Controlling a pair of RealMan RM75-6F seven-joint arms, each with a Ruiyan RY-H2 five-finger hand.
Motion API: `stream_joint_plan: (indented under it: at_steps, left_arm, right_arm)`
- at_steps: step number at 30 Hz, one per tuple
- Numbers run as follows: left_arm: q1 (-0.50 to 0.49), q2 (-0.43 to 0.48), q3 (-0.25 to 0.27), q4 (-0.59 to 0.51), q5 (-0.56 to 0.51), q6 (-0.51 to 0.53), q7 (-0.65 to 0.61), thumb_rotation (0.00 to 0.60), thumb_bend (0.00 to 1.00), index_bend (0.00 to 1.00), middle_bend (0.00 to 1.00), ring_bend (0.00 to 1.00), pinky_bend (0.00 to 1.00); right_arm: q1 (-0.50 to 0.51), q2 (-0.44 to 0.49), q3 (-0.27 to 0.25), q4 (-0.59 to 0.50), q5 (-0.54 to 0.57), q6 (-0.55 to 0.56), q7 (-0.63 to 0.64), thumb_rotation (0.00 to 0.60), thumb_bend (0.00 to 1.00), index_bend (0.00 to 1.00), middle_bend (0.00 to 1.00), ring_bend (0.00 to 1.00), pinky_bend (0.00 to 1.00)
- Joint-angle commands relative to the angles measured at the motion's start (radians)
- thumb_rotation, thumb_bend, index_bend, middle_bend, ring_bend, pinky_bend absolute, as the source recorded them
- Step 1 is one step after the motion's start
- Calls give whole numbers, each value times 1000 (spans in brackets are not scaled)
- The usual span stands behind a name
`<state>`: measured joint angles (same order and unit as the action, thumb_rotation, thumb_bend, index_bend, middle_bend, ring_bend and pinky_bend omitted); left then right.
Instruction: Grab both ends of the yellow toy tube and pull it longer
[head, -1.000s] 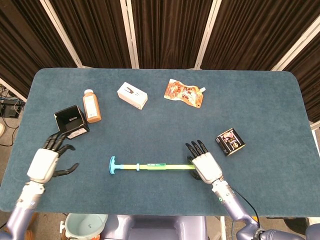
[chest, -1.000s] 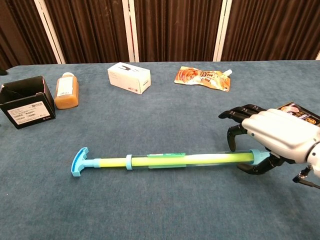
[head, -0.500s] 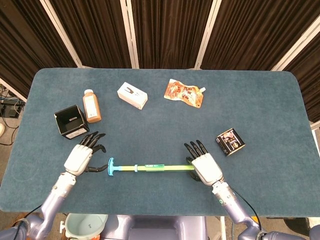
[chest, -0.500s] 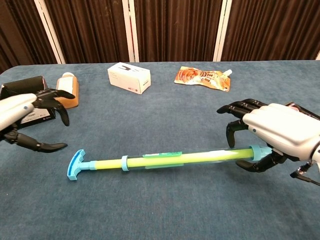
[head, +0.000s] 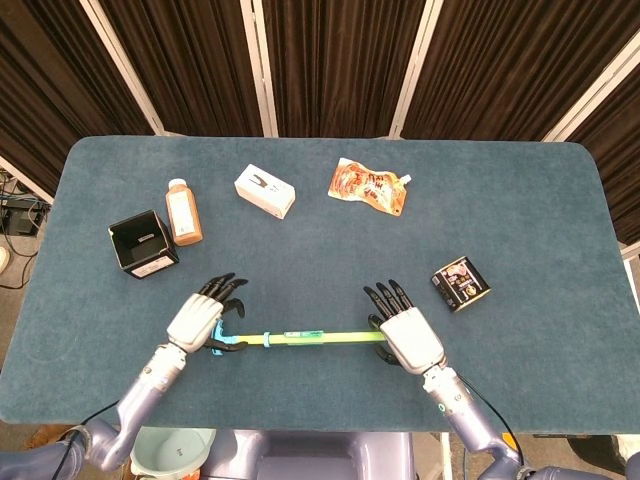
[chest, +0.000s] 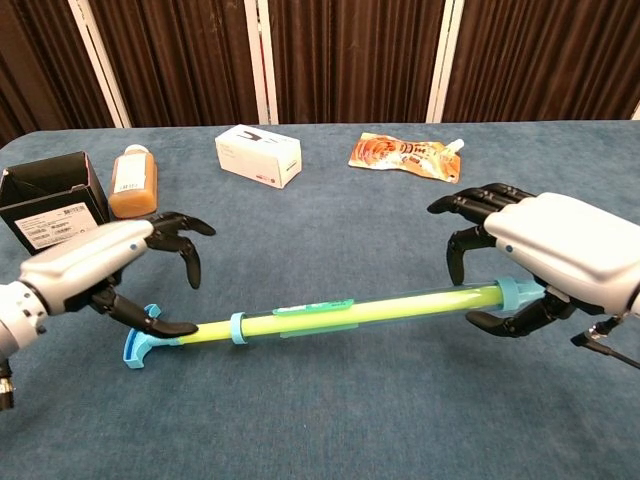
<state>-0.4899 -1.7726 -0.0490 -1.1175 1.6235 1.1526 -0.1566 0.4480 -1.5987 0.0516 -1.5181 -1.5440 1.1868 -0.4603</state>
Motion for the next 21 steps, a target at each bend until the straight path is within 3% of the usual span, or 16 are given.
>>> stream_joint_plan:
  at_steps: [1,12,21]
  left_arm:
    - [-7,-17,8,15,0,-6,15,600,95,480,117,42,113]
    - [-19,-47,25,39,-5,-17,55,600,162,494,121,42,113]
    - [-20,-63,34,65,-20,-27,96,600,539,607,131,41,113]
  right_arm:
    - [0,2,0,-6,1,2,-3,600,460,752,100,0,0]
    - [2,26,10,-42,-7,21,-12,600,459,752,100,0,0]
    - [-1,57,19,-72,-14,44,-13,600,478,754,102,0,0]
